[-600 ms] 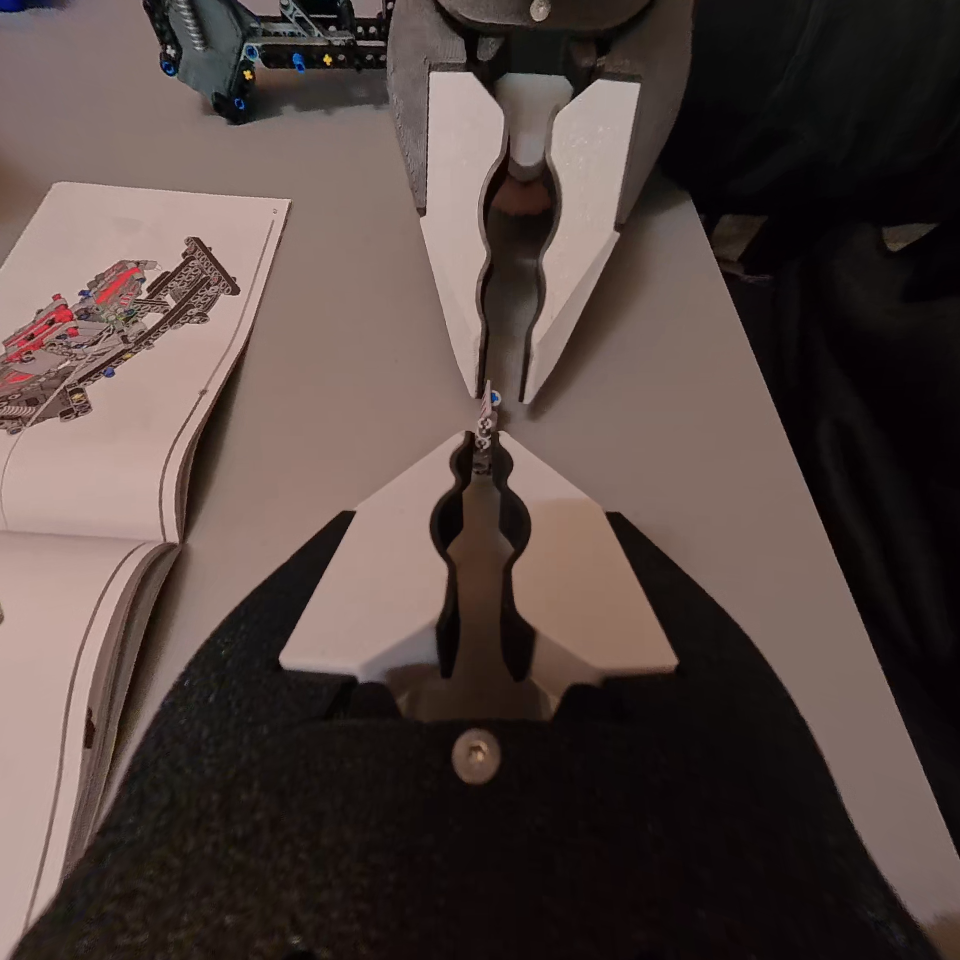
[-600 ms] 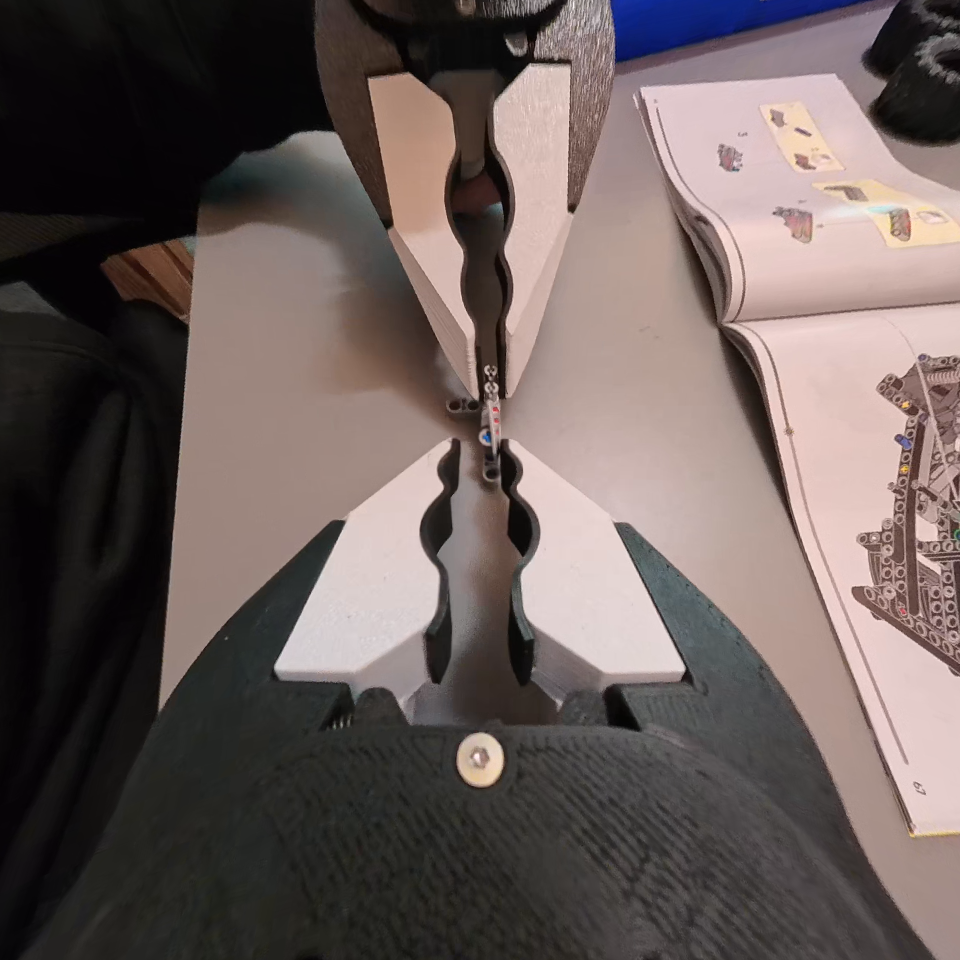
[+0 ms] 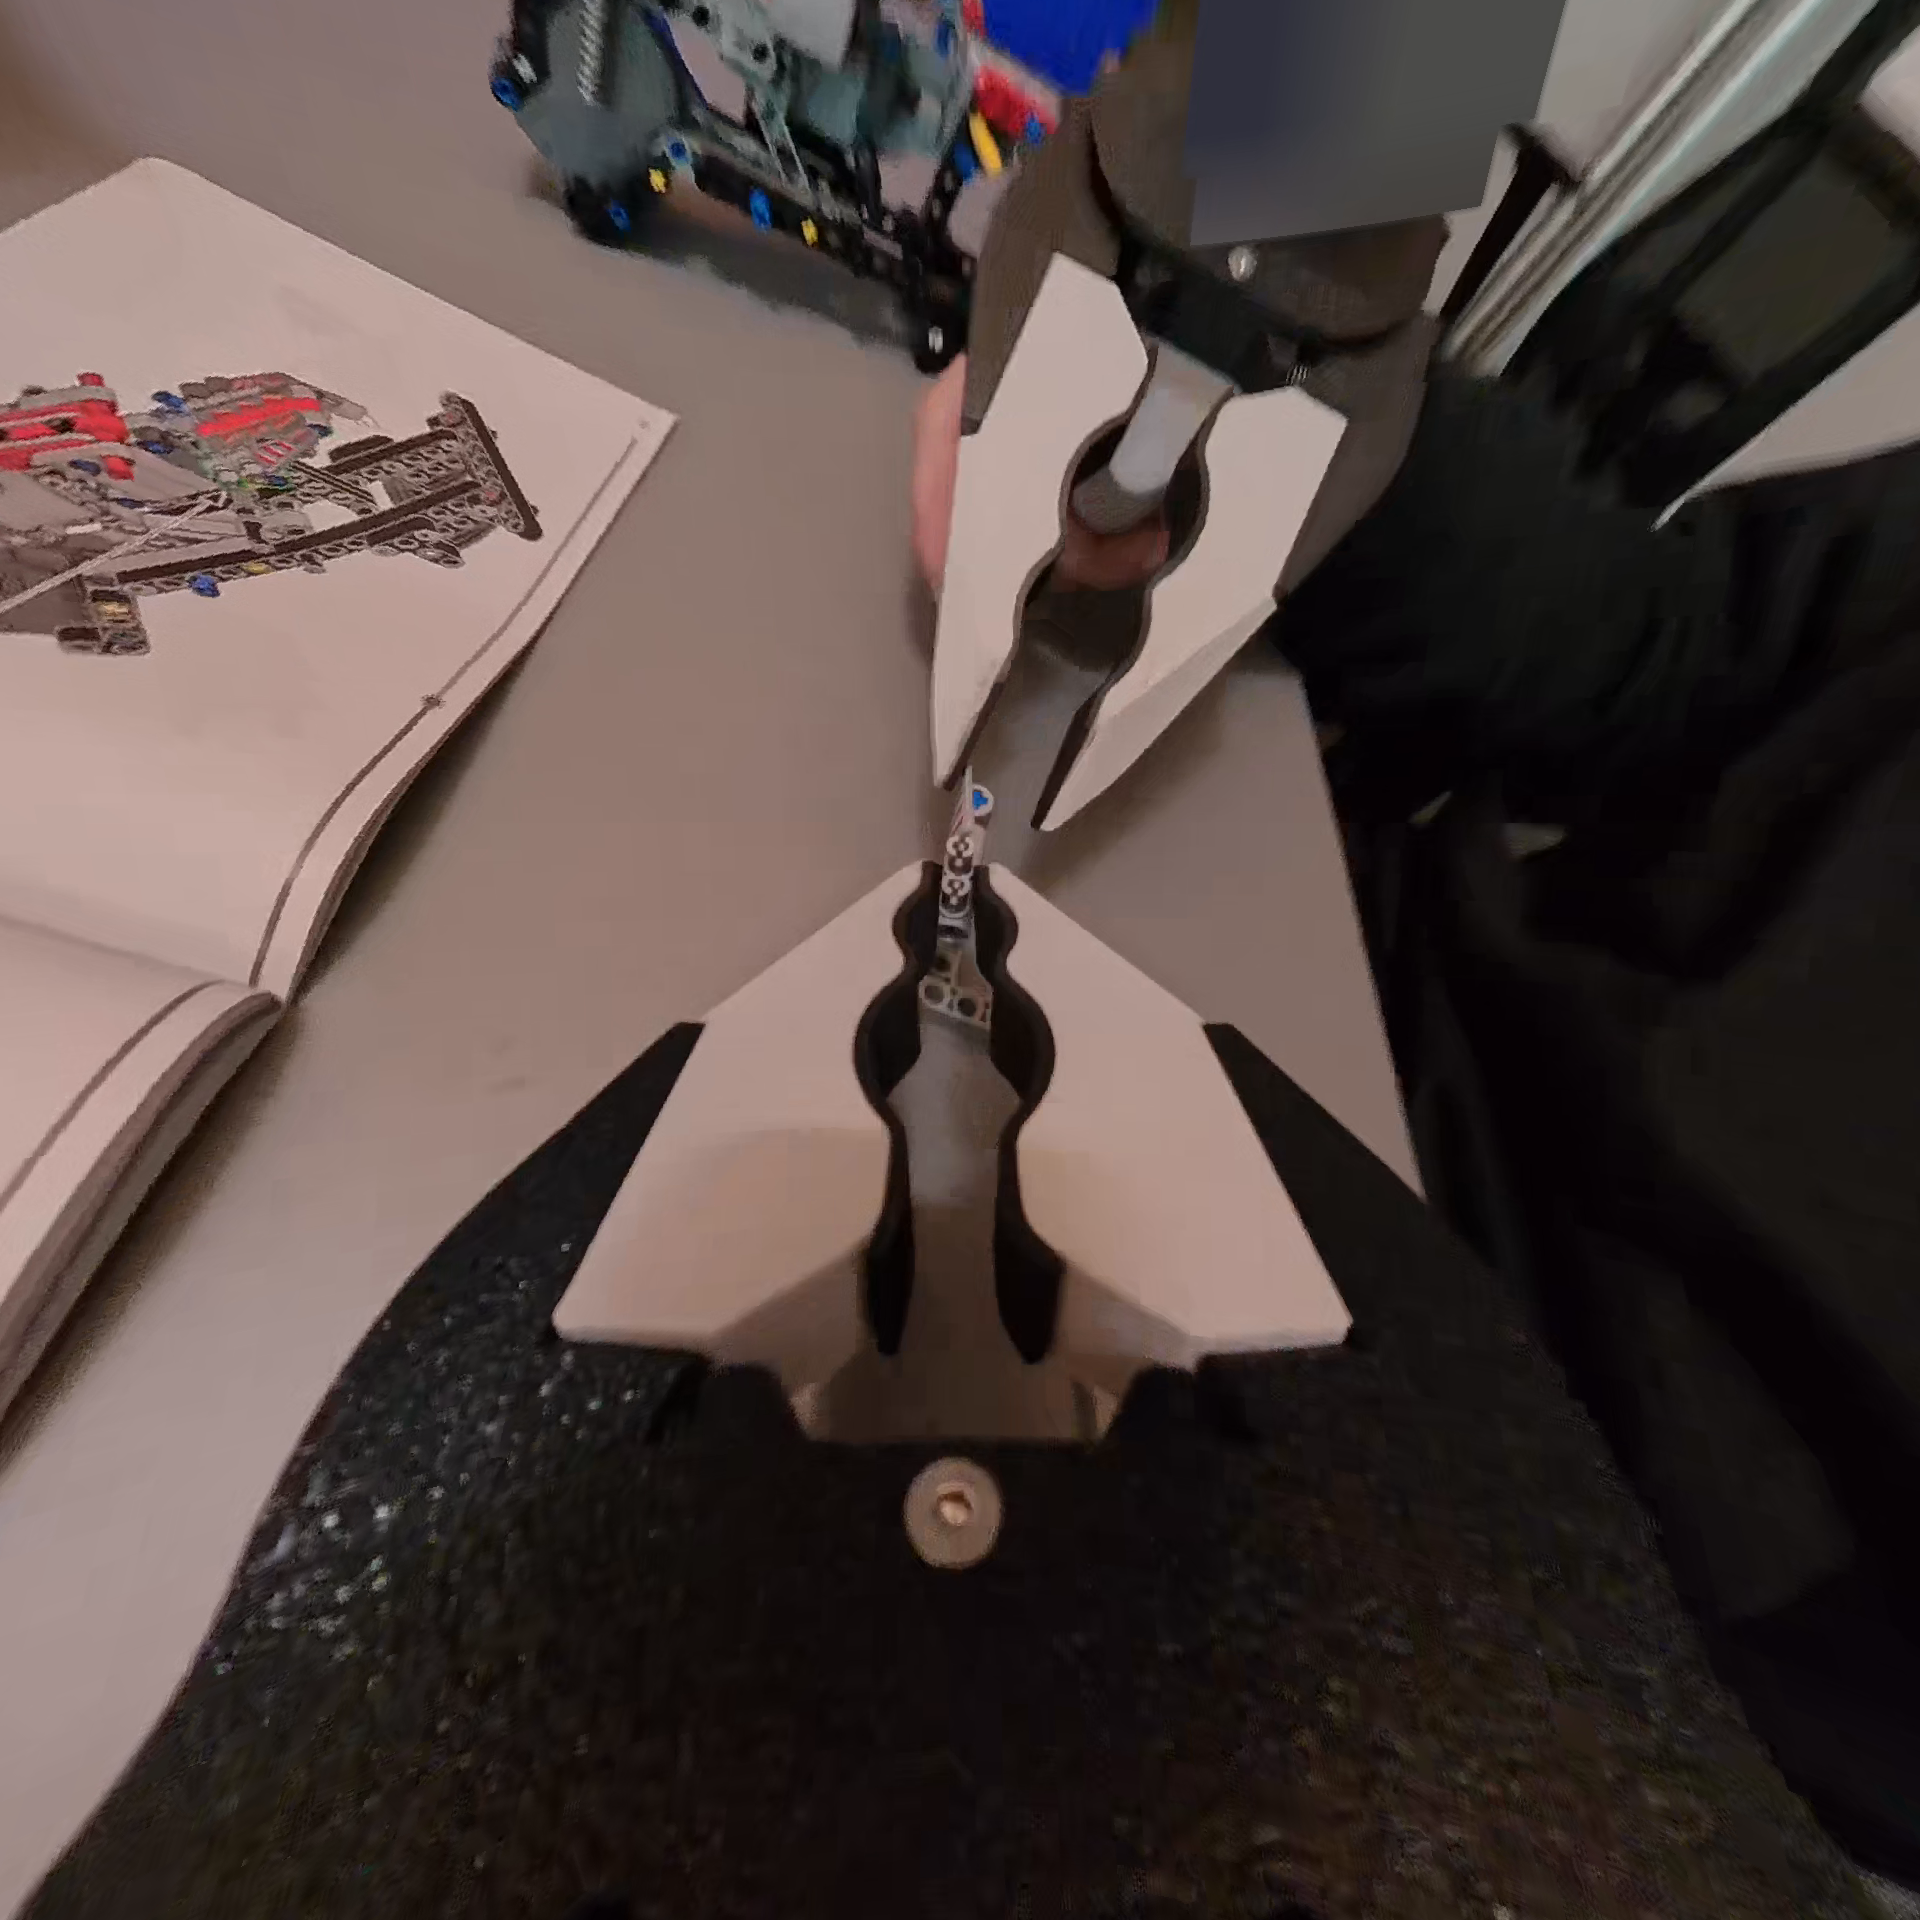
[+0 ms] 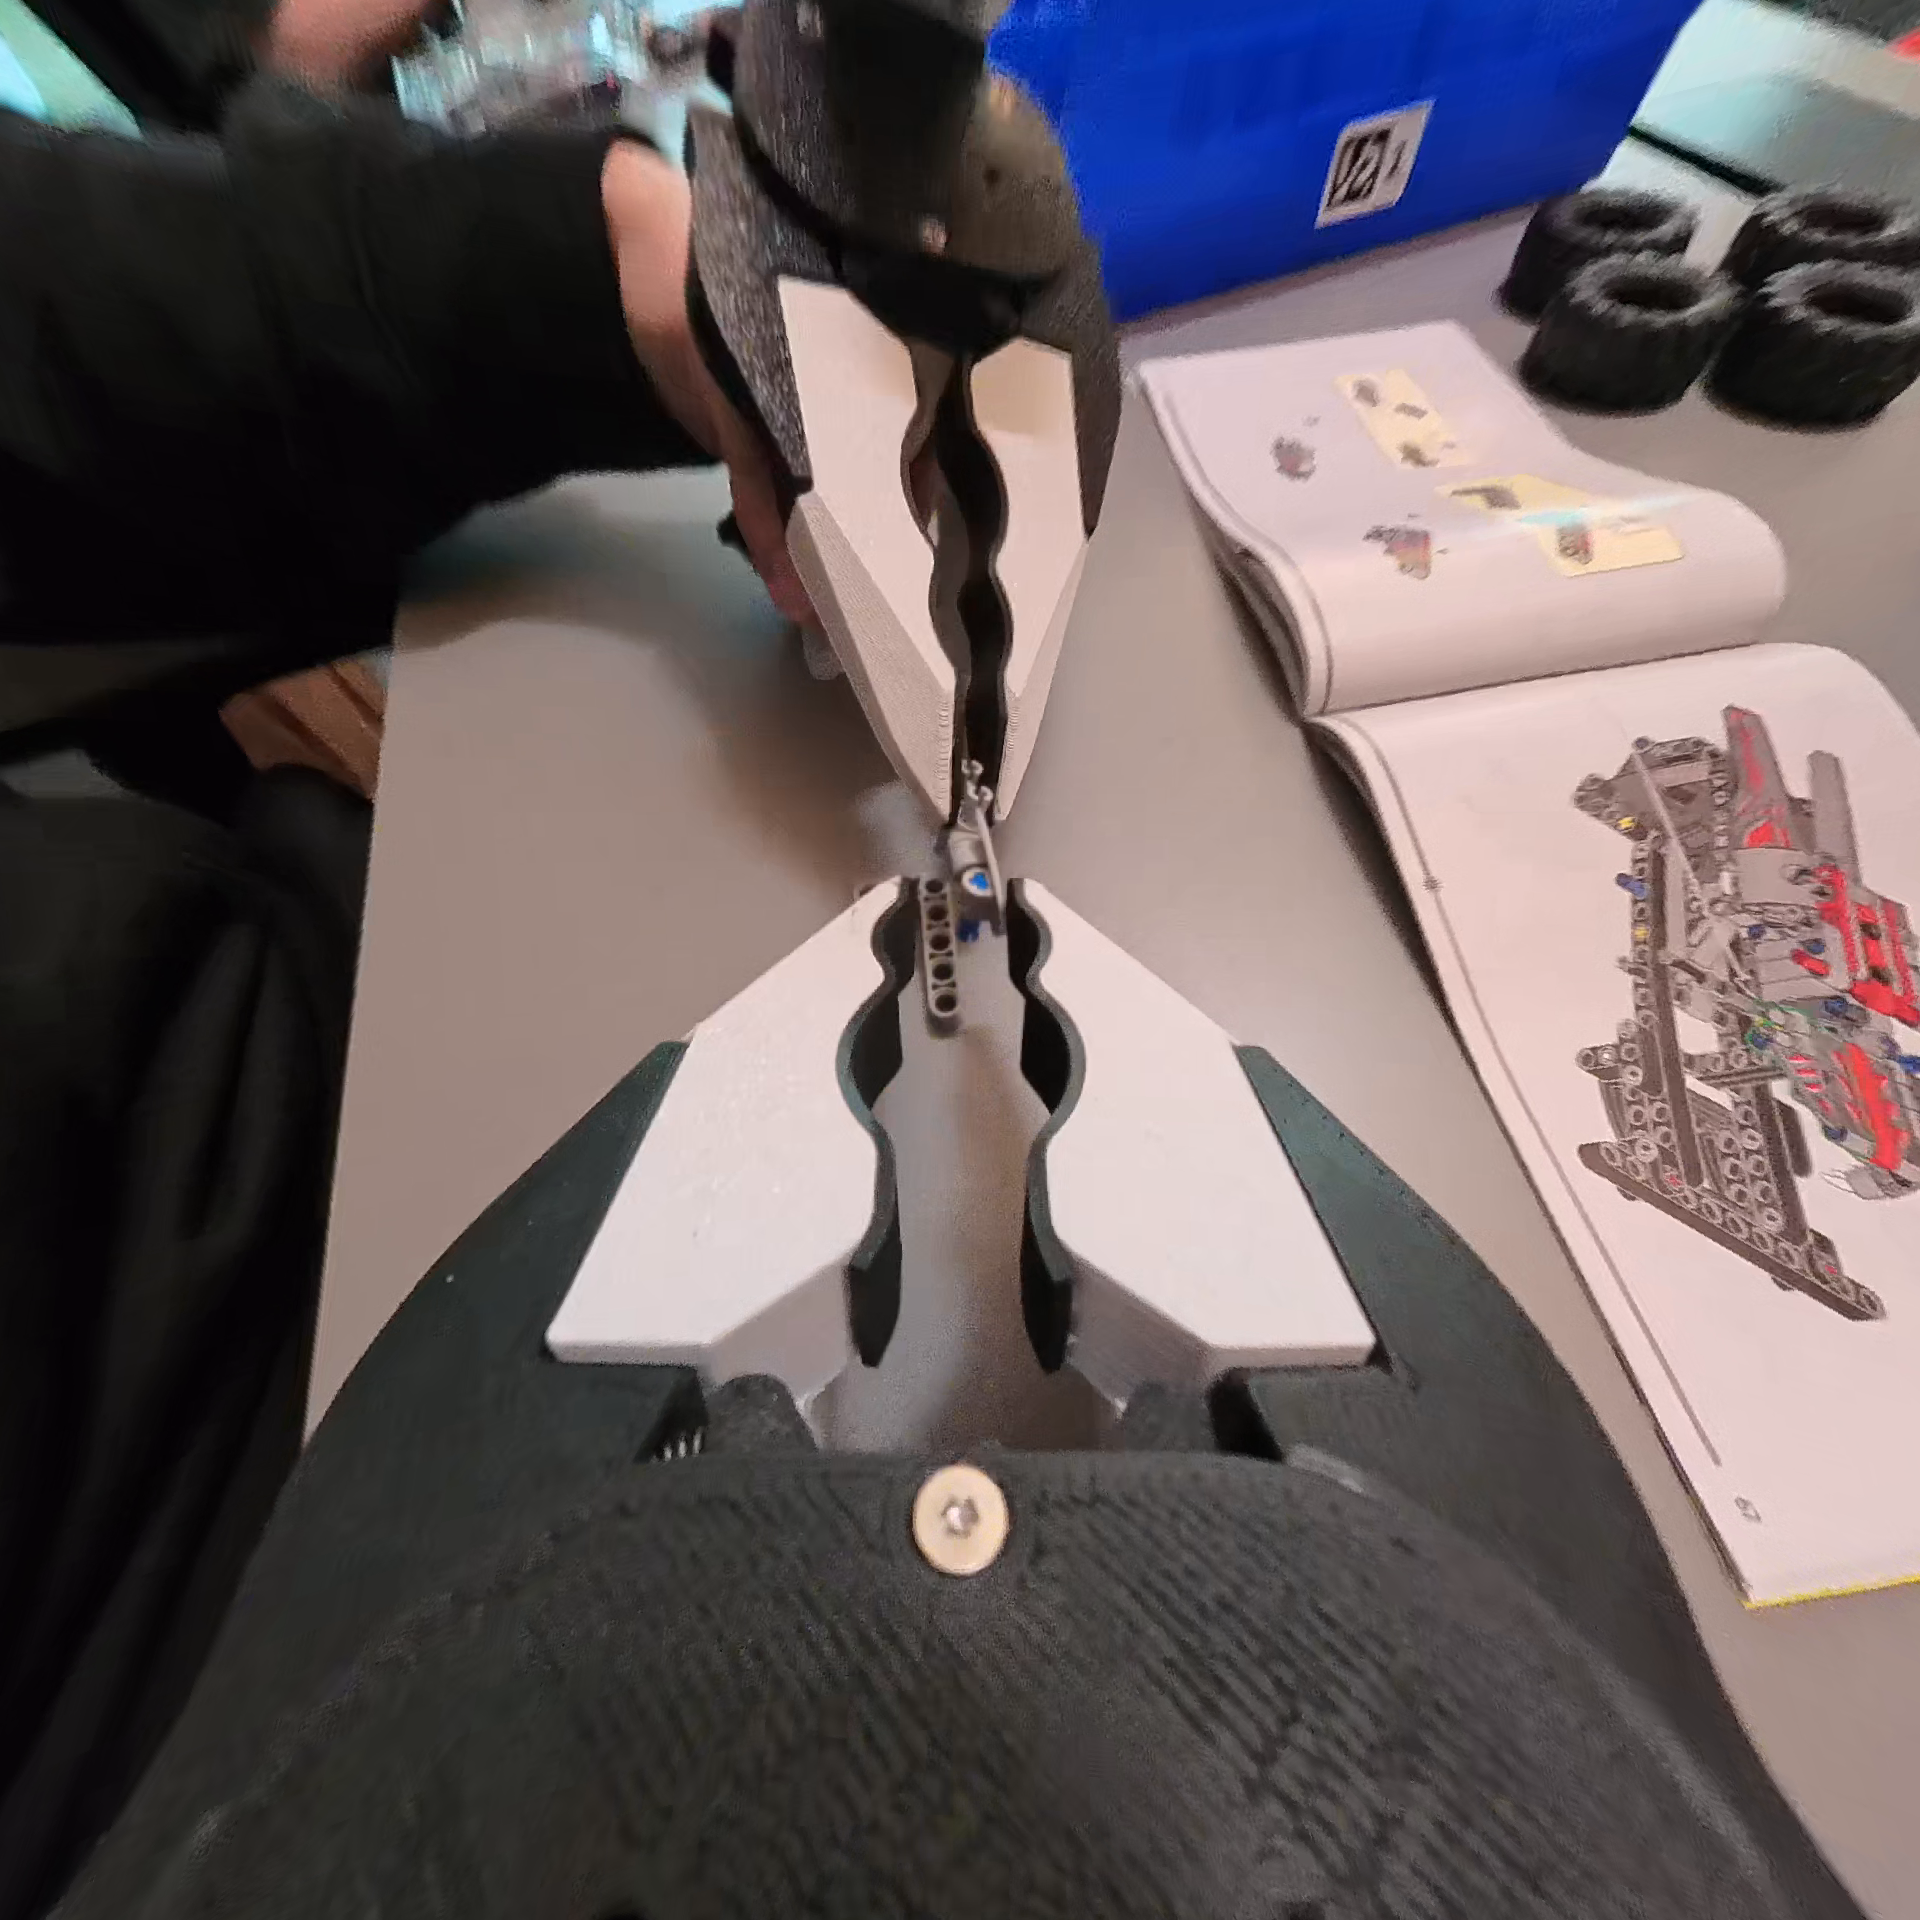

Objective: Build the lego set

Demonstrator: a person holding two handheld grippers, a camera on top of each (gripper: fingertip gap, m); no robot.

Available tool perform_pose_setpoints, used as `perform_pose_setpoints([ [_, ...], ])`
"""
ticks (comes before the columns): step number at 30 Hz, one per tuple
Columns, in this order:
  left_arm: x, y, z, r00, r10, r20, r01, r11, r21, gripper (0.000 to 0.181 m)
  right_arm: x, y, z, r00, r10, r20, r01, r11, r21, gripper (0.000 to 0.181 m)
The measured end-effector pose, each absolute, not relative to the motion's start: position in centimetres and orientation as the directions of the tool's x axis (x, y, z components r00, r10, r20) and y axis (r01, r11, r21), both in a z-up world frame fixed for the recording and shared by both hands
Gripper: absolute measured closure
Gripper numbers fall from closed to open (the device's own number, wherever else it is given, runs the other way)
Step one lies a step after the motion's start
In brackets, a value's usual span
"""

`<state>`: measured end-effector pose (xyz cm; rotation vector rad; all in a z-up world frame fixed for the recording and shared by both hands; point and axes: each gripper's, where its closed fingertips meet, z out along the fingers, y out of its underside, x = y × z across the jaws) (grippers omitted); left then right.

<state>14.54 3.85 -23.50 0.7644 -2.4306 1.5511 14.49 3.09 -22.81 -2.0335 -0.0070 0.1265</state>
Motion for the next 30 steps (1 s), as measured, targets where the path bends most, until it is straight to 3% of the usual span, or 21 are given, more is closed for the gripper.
perform_pose_setpoints([
  [10, 14.4, 3.9, -20.8, -0.653, -0.191, 0.733, -0.755, 0.087, -0.65, 0.178, 14.7, 2.7, -21.3, 0.99, 0.061, -0.124, -0.094, -0.359, -0.929, 0.172],
  [20, 14.0, 3.7, -20.4, -0.562, -0.137, 0.815, -0.825, 0.019, -0.565, 0.178, 14.3, 3.4, -20.4, 0.971, 0.07, -0.226, -0.194, -0.316, -0.929, 0.17],
  [30, 12.5, 4.1, -16.7, -0.481, 0.122, 0.868, -0.874, -0.141, -0.465, 0.178, 12.8, 4.1, -16.1, 0.94, 0.12, -0.32, -0.293, -0.2, -0.935, 0.172],
])
